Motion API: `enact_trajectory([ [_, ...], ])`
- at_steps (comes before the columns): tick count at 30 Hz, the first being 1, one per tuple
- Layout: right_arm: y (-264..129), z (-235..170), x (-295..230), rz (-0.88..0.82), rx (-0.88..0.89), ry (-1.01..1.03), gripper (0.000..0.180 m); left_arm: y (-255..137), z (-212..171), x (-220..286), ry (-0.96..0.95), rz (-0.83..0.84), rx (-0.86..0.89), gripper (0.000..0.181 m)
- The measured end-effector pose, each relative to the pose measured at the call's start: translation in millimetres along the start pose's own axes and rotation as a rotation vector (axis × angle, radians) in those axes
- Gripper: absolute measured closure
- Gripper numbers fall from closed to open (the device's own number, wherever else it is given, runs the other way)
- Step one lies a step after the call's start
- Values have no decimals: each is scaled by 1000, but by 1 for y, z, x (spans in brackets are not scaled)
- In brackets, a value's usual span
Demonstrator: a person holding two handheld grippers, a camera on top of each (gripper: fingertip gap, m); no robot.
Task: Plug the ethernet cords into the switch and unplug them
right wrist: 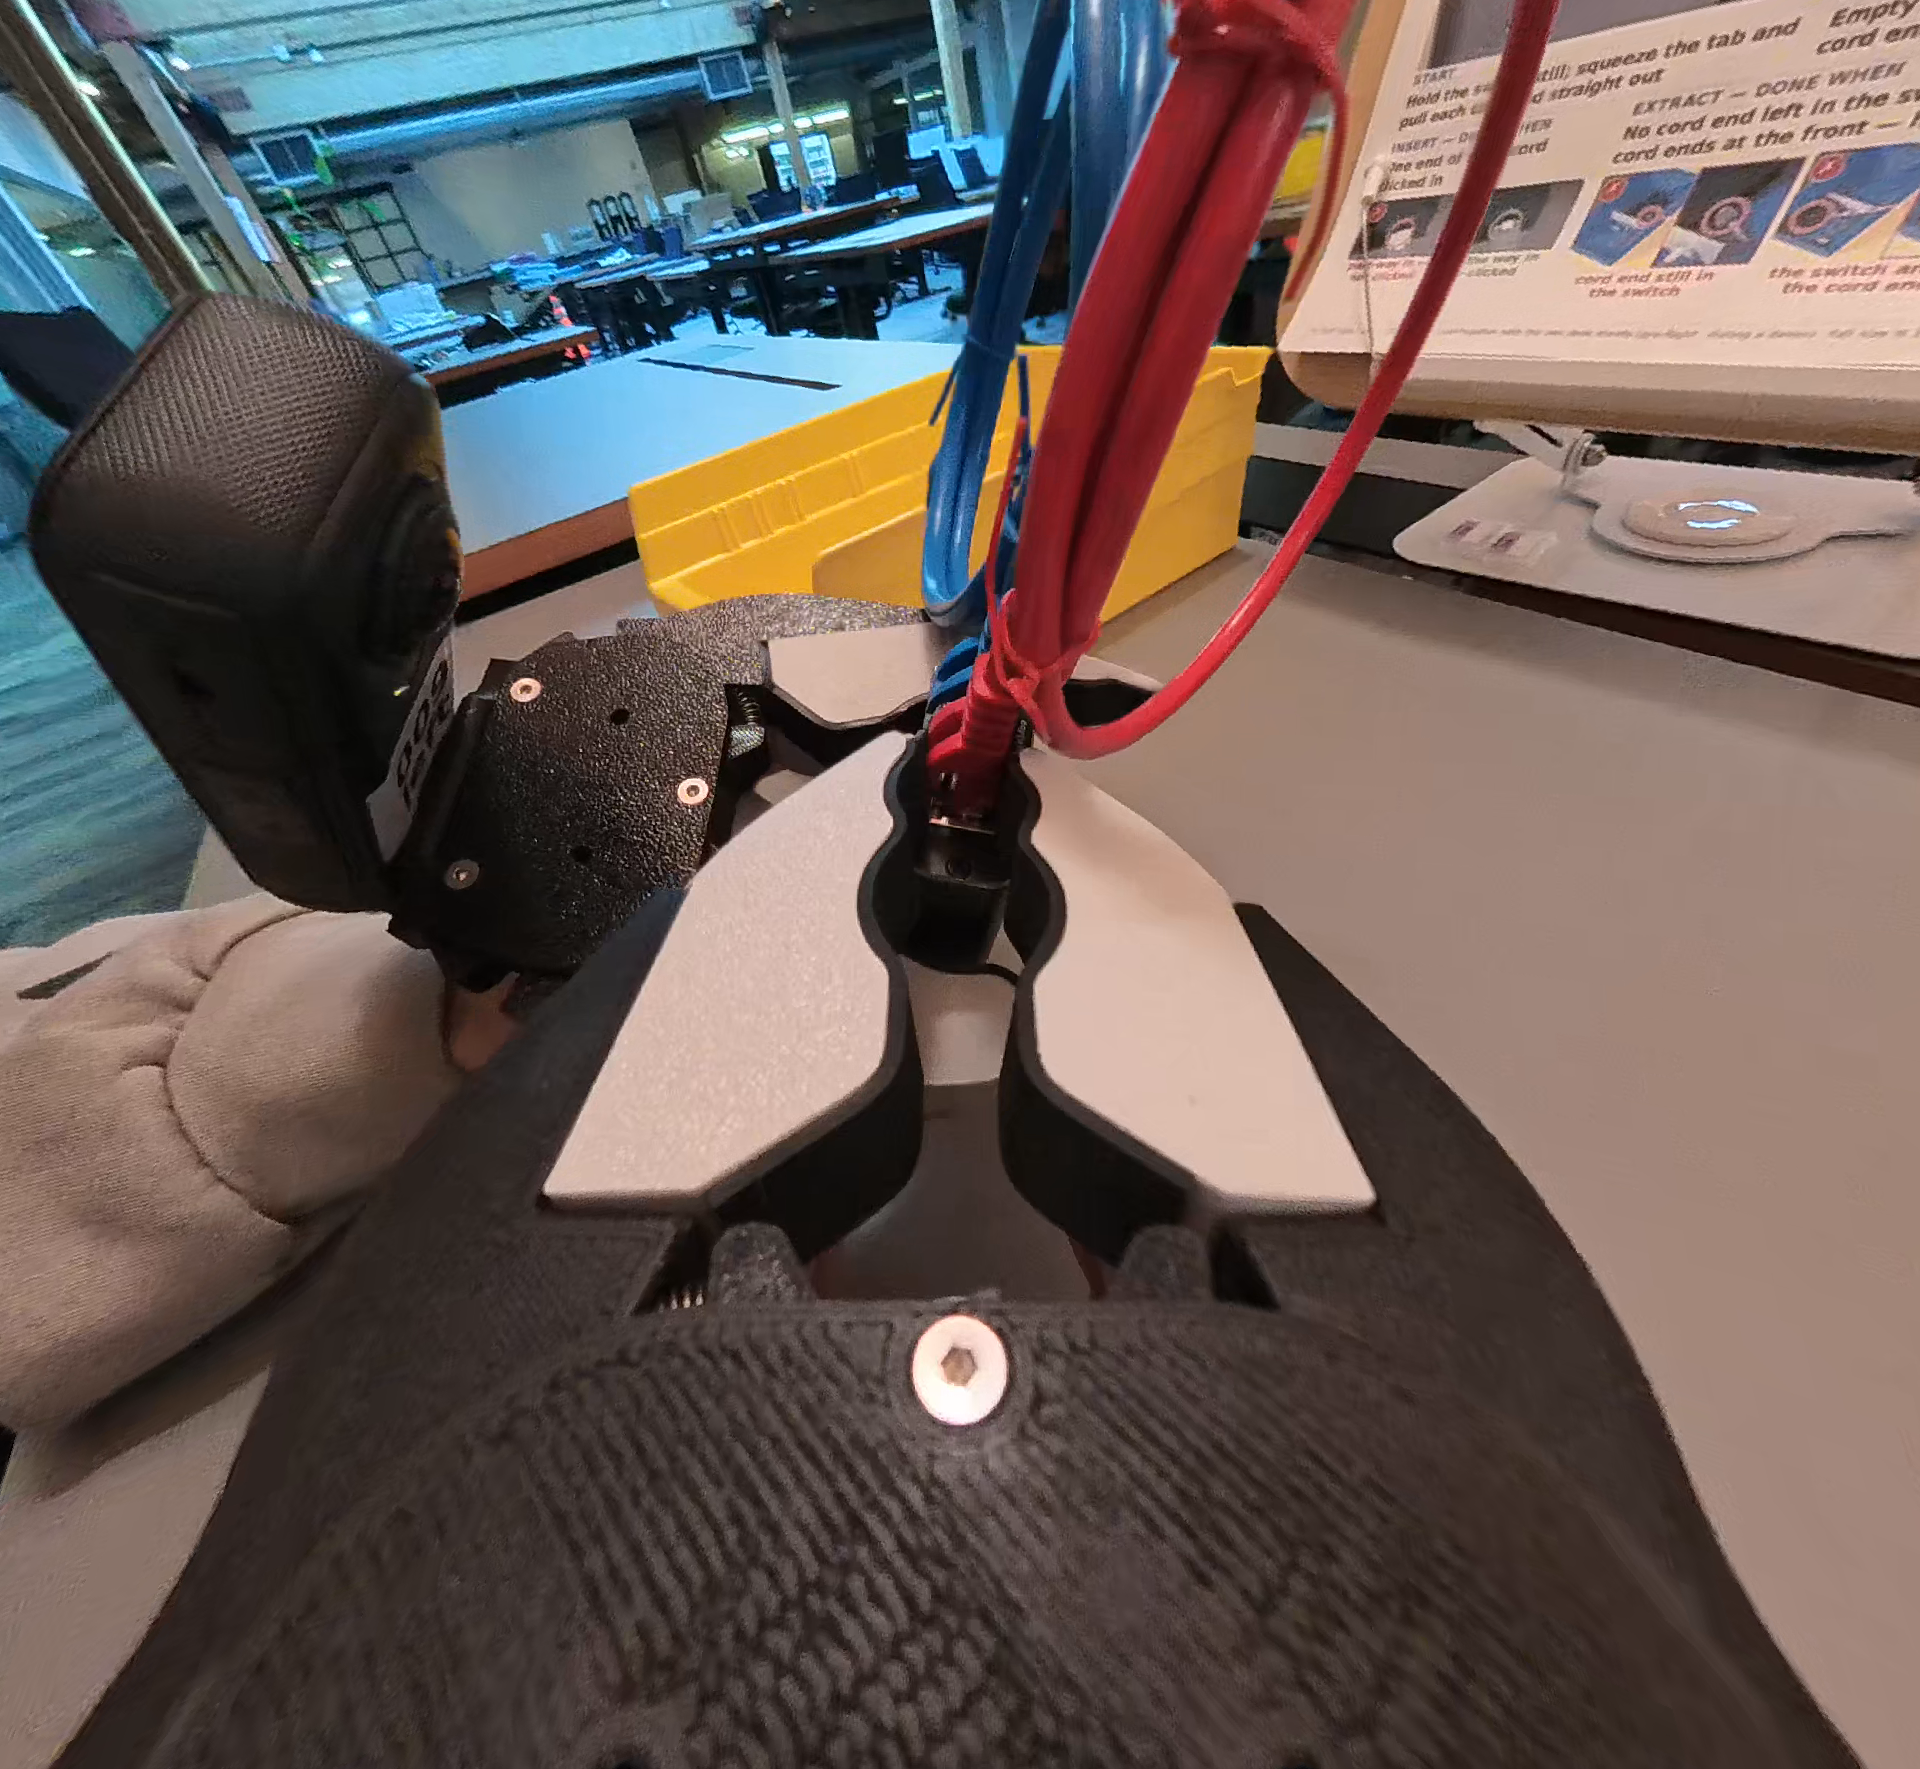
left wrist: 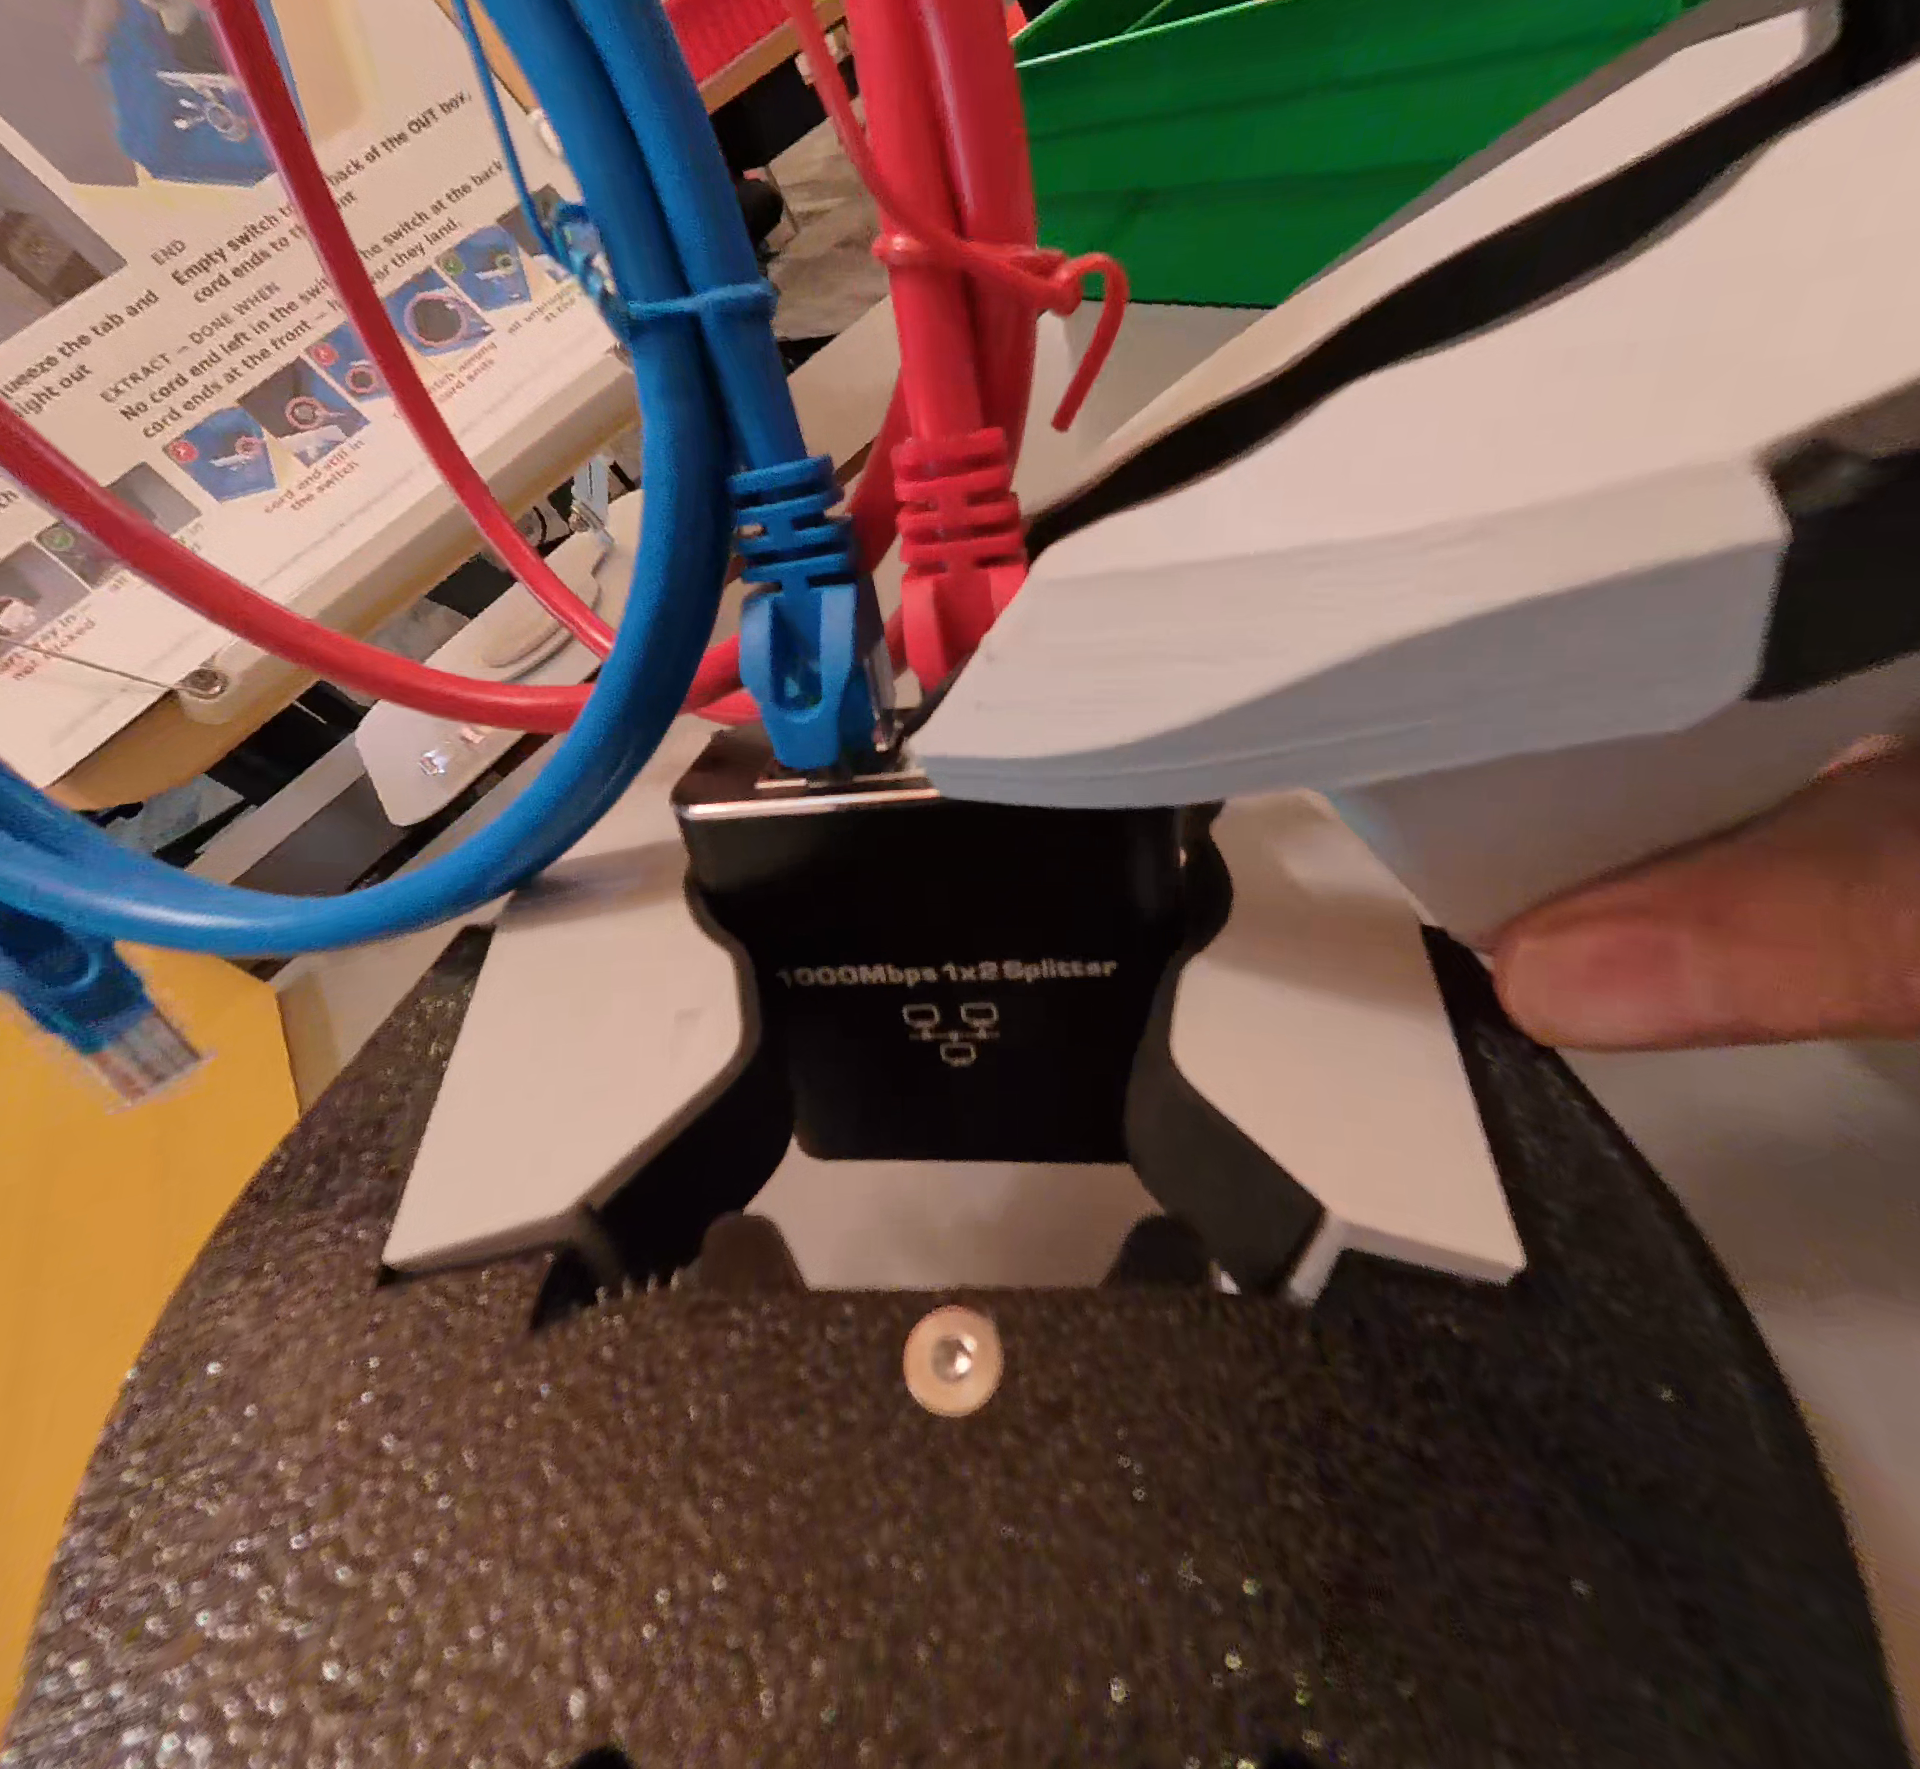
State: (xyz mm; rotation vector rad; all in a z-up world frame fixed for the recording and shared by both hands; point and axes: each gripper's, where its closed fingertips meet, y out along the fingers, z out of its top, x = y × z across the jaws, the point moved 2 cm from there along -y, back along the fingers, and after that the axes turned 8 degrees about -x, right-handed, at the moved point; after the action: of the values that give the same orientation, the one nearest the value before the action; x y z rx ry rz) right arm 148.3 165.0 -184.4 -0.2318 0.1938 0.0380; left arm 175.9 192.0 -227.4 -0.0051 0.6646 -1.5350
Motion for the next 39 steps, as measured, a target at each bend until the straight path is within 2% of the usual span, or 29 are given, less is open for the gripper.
enact_trajectory([
  [3,0,1,-1,-44,-31,-70,165,1,1,-3,23,25,13,101],
  [9,2,2,-3,-163,-116,-274,166,2,1,-1,-57,-41,38,103],
  [14,0,9,-5,-151,-100,-289,166,-3,8,-2,-81,-63,71,103],
  [19,0,10,-7,-251,-195,-519,164,-2,8,-2,-84,-80,81,104],
  [34,0,13,-20,-238,-164,-573,165,-12,11,-3,-82,-84,140,104],
  [39,0,22,-33,-279,-147,-651,164,-25,20,-3,-146,-126,219,105],
])
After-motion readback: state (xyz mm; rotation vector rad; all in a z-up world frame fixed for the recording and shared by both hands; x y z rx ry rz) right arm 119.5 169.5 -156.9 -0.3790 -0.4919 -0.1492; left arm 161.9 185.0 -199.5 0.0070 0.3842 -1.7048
